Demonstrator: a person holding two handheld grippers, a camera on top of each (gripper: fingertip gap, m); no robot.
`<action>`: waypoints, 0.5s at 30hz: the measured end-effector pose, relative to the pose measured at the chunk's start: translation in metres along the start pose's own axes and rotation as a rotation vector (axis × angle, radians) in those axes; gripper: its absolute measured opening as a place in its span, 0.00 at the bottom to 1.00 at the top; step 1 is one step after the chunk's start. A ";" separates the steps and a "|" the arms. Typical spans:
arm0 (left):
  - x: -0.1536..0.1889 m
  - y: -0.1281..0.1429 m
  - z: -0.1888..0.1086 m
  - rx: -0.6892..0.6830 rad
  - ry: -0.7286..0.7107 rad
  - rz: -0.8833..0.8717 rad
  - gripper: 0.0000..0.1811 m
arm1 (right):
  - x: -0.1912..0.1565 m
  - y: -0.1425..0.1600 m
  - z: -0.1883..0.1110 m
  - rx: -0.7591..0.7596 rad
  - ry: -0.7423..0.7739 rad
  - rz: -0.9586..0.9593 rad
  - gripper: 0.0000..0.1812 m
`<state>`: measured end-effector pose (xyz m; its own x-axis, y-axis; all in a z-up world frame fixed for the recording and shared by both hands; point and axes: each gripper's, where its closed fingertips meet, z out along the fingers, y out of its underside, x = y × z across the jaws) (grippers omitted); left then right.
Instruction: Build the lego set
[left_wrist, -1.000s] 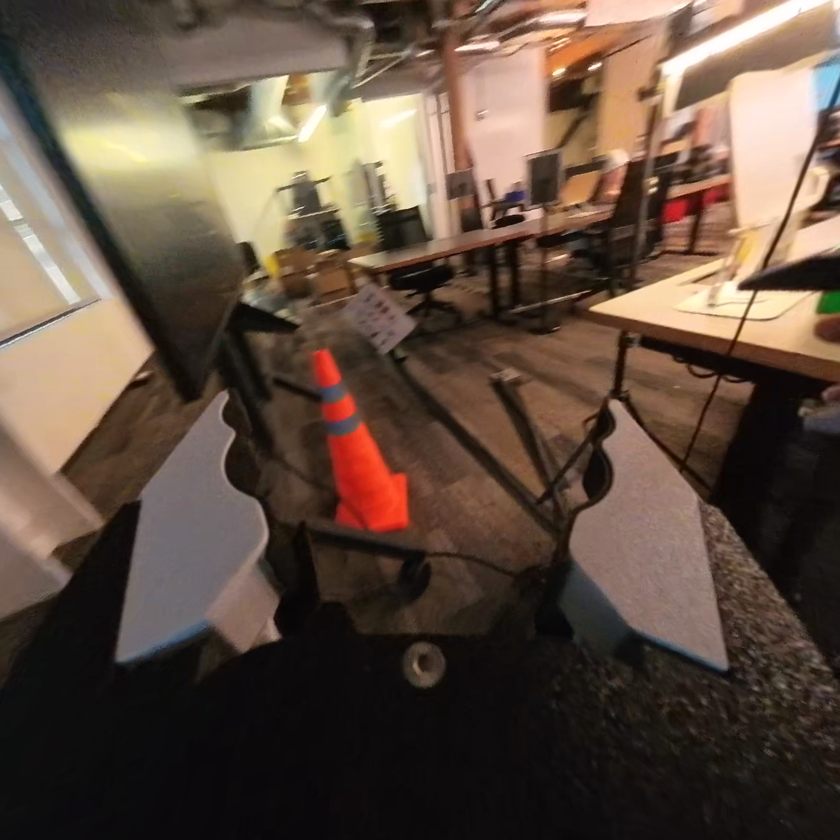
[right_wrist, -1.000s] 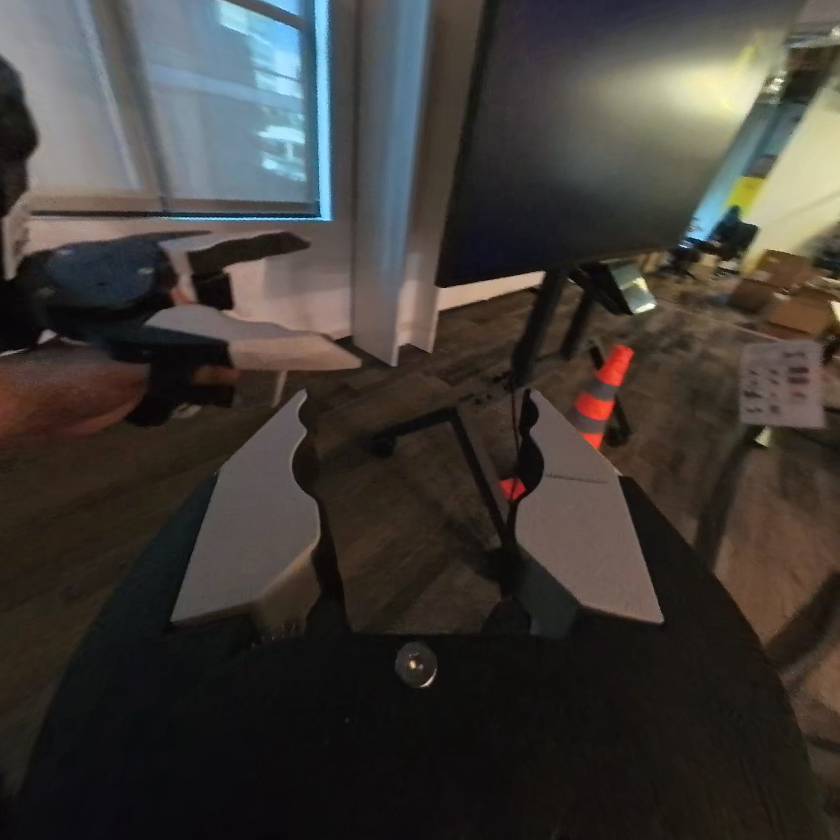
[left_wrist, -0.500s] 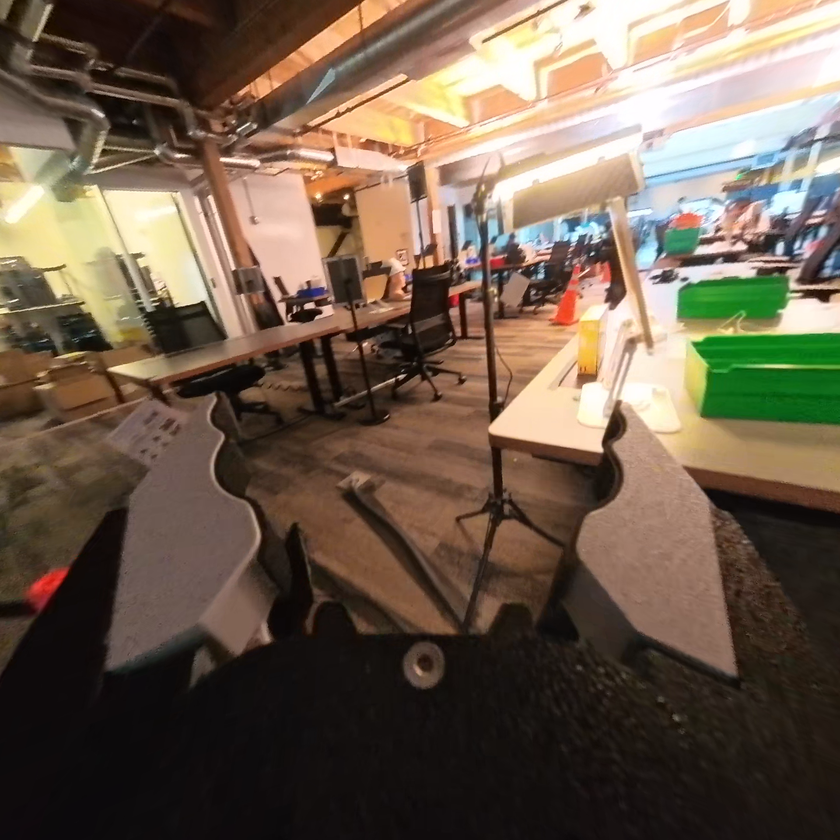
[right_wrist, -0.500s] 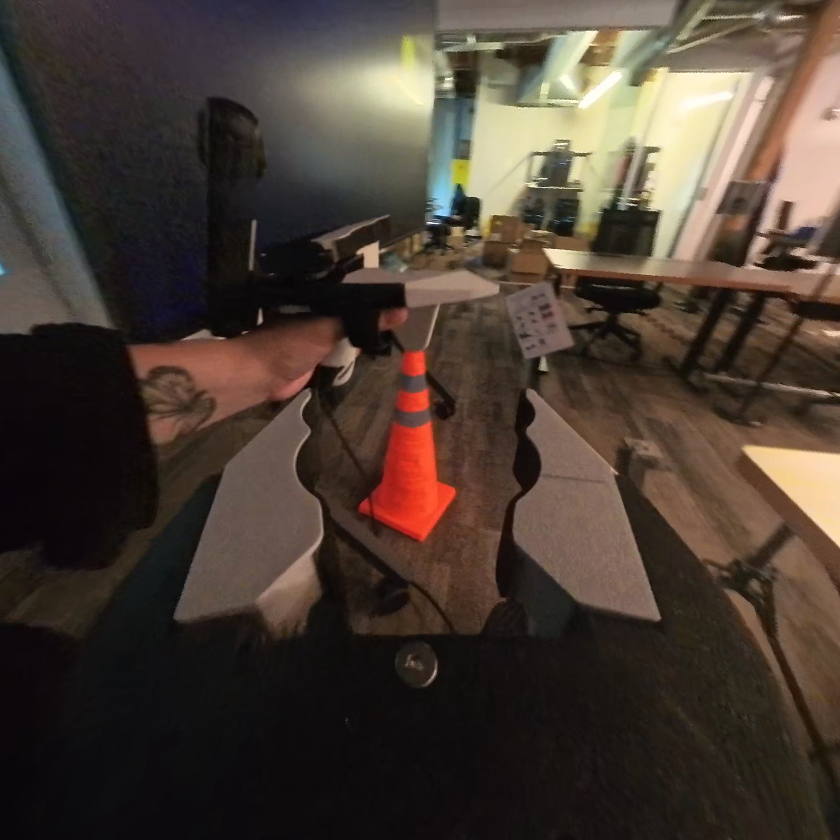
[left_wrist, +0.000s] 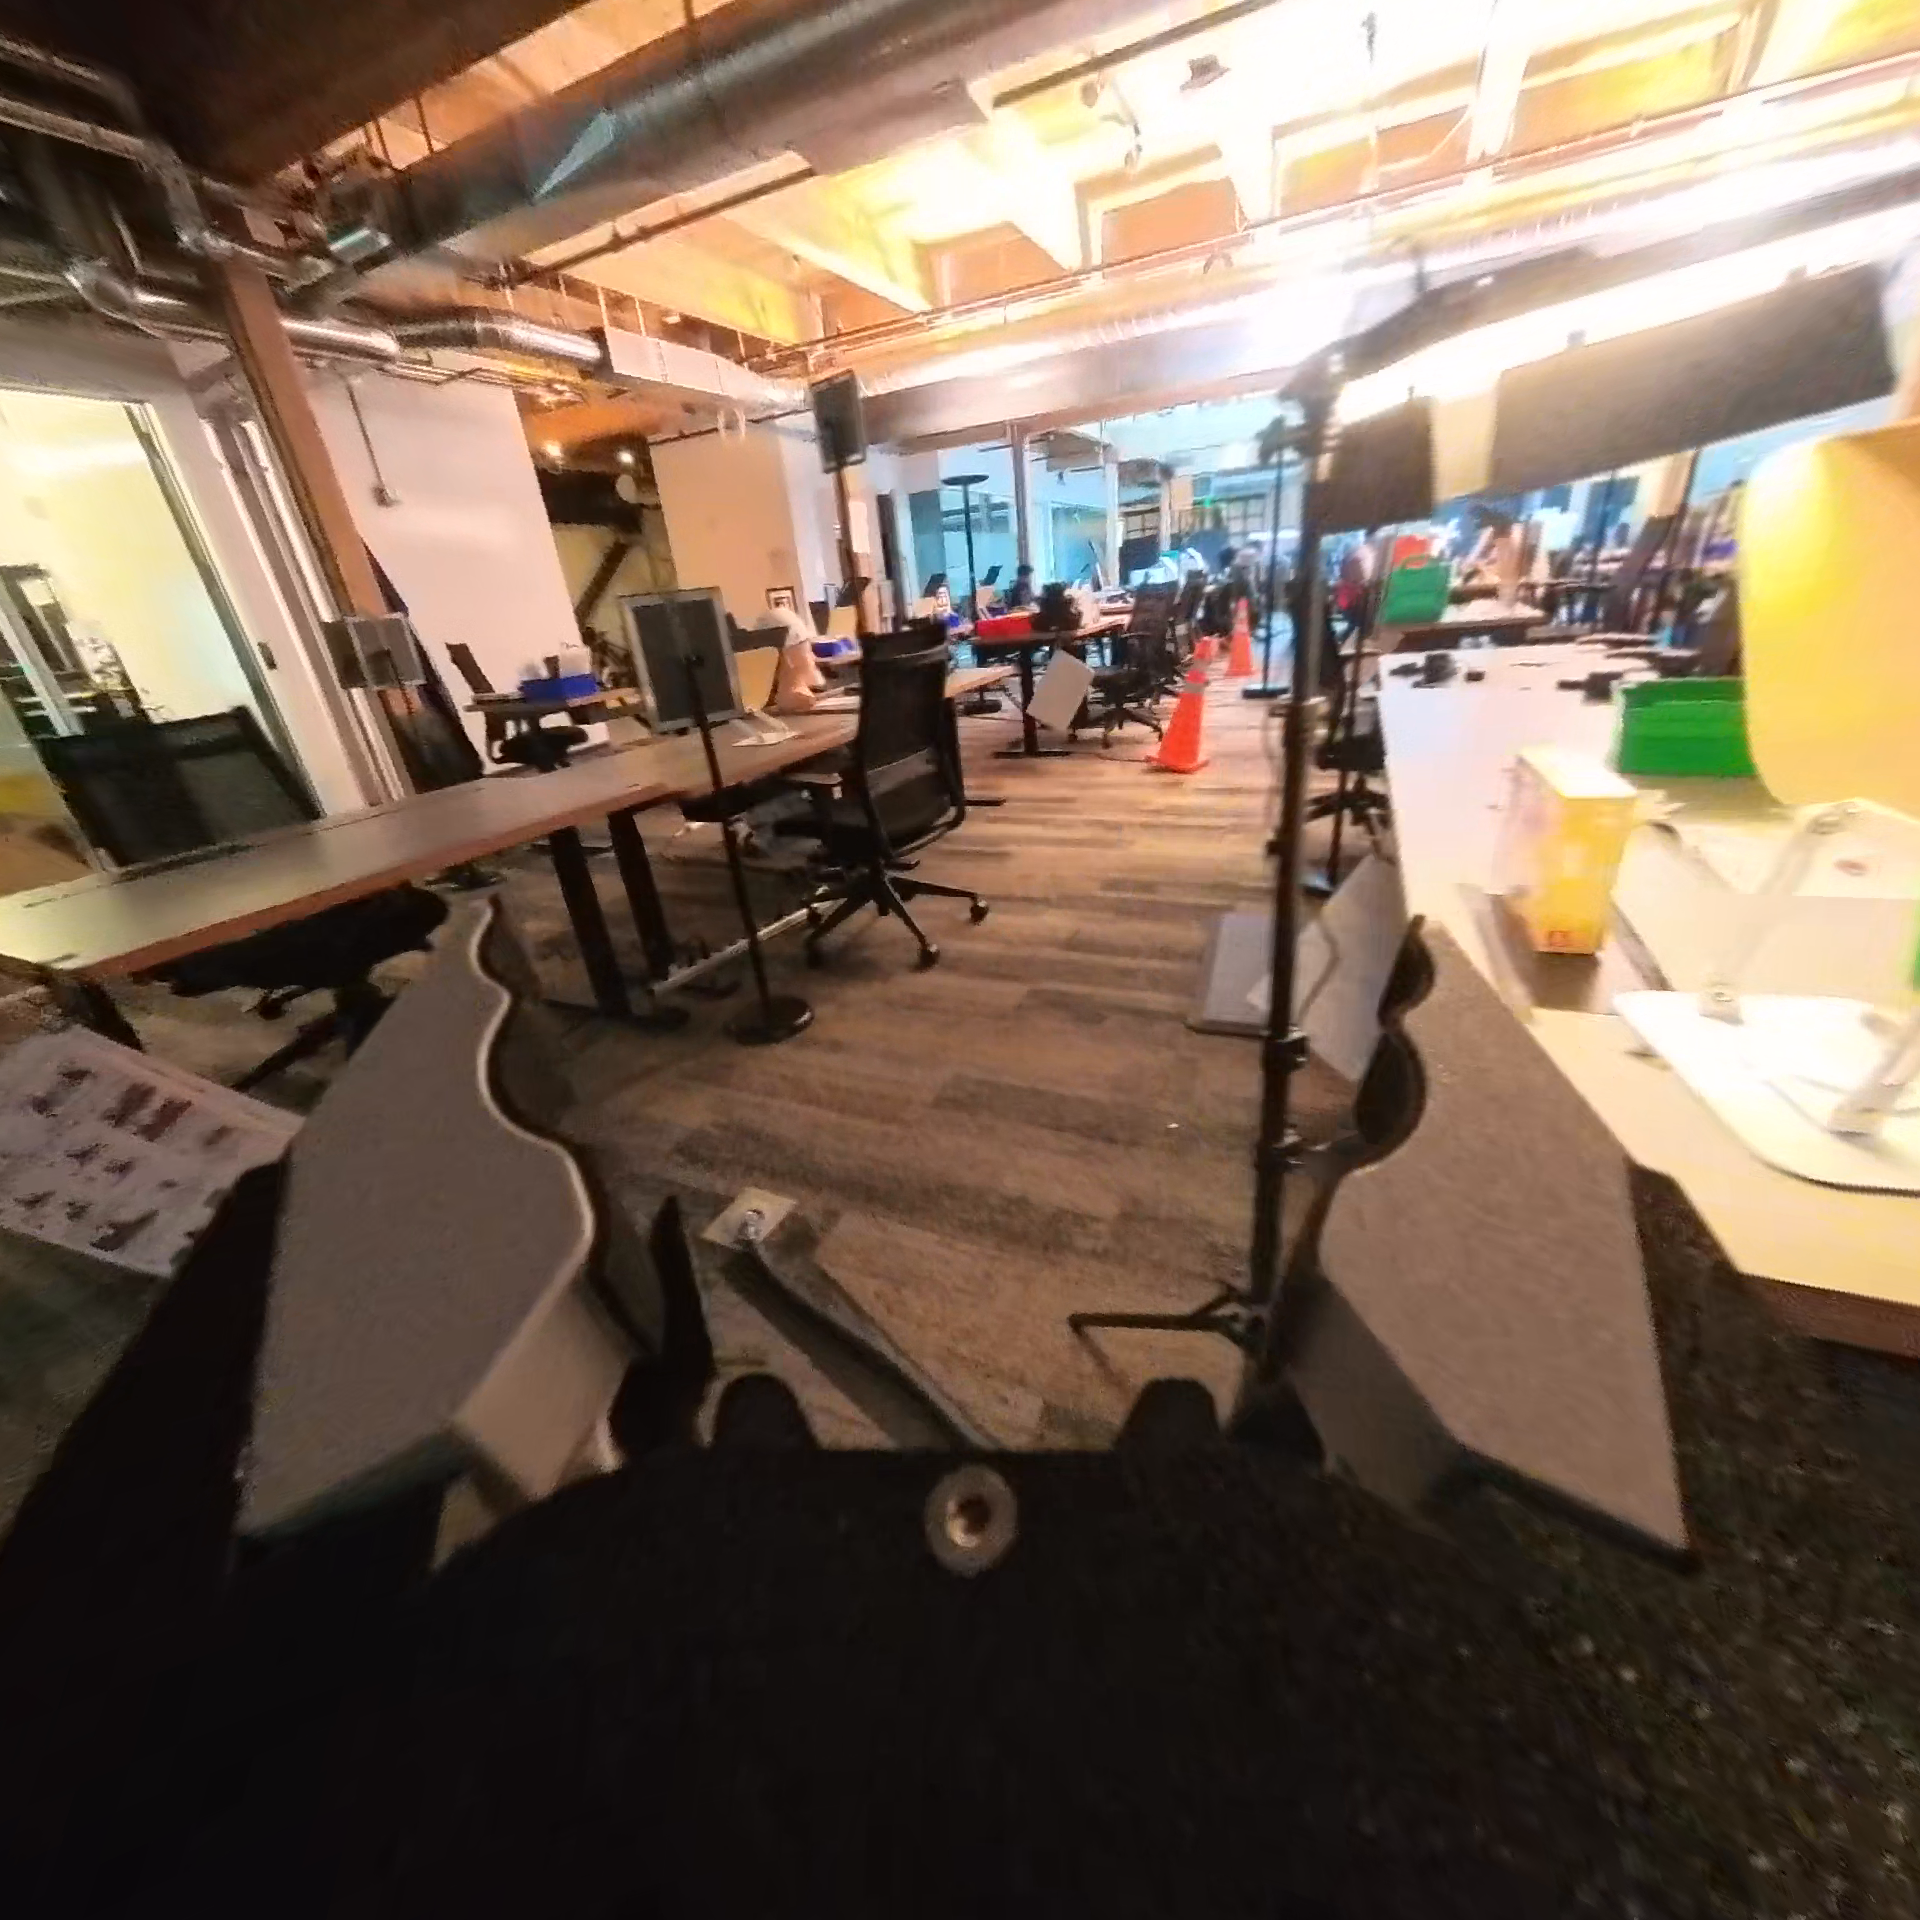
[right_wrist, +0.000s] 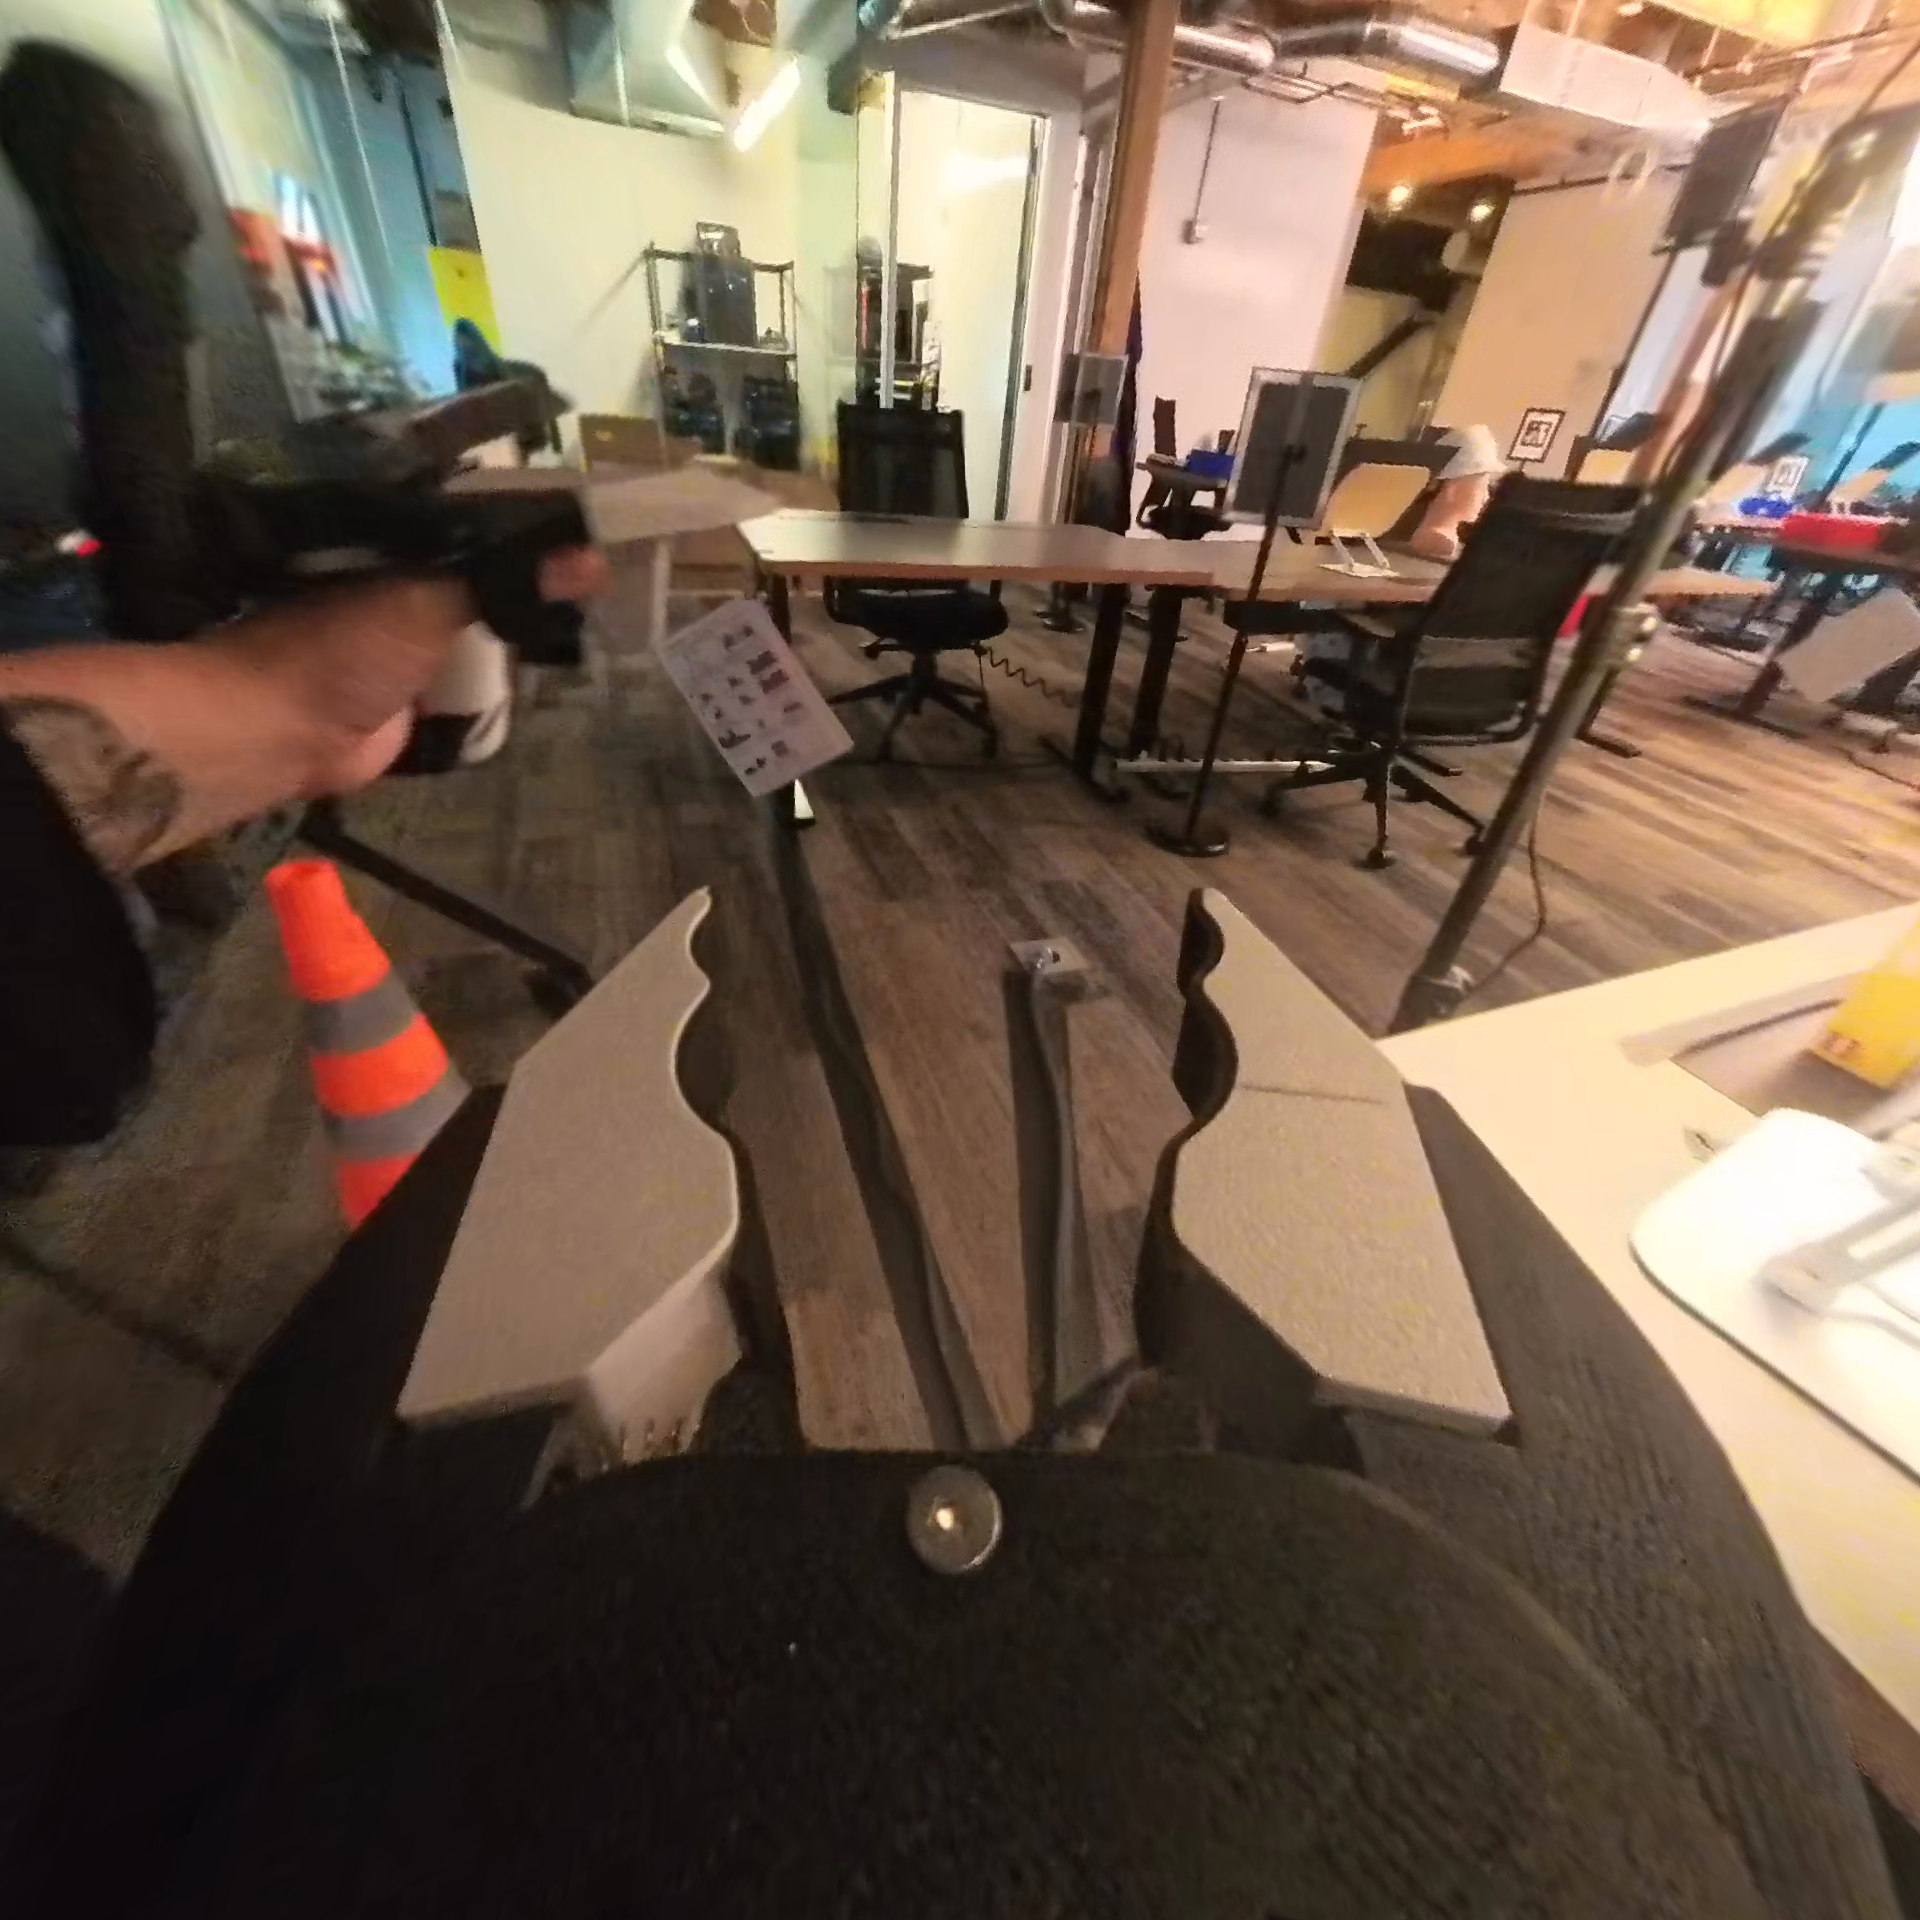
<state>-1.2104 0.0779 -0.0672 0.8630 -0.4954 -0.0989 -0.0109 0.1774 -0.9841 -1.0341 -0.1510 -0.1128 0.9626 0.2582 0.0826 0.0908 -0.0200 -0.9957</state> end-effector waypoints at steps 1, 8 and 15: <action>-0.019 0.004 0.005 -0.005 -0.015 0.009 0.84 | 0.006 -0.004 0.020 0.004 0.012 0.024 0.47; -0.089 0.061 0.022 -0.143 0.007 0.009 0.84 | 0.034 0.018 0.131 -0.053 0.069 0.124 0.47; -0.152 0.113 0.076 -0.139 -0.020 -0.087 0.85 | 0.030 0.064 0.278 -0.158 0.009 0.118 0.47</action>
<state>-1.3046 0.2384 -0.1523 0.8737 -0.4863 -0.0108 -0.0044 0.0144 -0.9999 -1.0706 0.1234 -0.1861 0.9710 0.2369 -0.0329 0.0158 -0.2006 -0.9795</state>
